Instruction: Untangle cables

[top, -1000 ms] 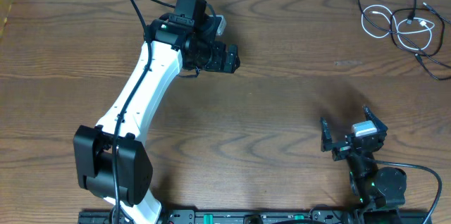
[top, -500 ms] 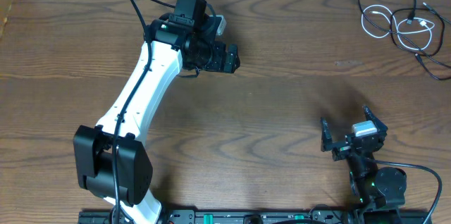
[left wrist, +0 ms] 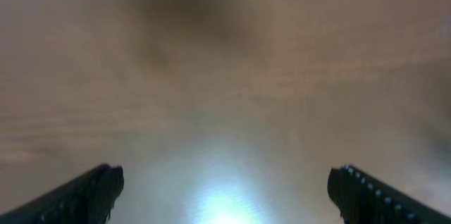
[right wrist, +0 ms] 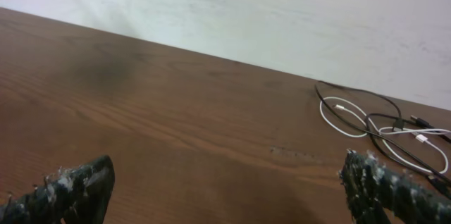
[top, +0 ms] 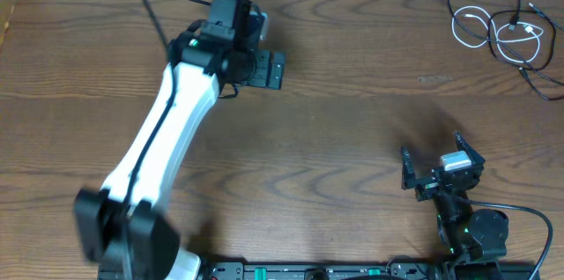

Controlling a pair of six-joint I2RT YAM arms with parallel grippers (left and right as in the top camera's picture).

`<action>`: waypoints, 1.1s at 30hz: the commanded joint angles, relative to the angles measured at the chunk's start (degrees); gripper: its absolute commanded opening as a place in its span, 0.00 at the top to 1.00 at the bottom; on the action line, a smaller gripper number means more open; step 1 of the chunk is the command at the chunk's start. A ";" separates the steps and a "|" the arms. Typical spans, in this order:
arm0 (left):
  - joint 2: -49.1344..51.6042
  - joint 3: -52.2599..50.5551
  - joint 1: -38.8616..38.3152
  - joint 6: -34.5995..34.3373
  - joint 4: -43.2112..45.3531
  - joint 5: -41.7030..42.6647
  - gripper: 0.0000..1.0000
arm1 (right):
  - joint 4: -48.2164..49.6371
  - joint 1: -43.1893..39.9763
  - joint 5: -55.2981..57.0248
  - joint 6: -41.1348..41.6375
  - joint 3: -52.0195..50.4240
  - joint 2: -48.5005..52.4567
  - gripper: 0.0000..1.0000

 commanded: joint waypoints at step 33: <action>-87.25 -81.55 16.92 7.50 51.74 -7.67 0.02 | -0.22 0.39 0.46 0.07 -0.15 -0.39 0.01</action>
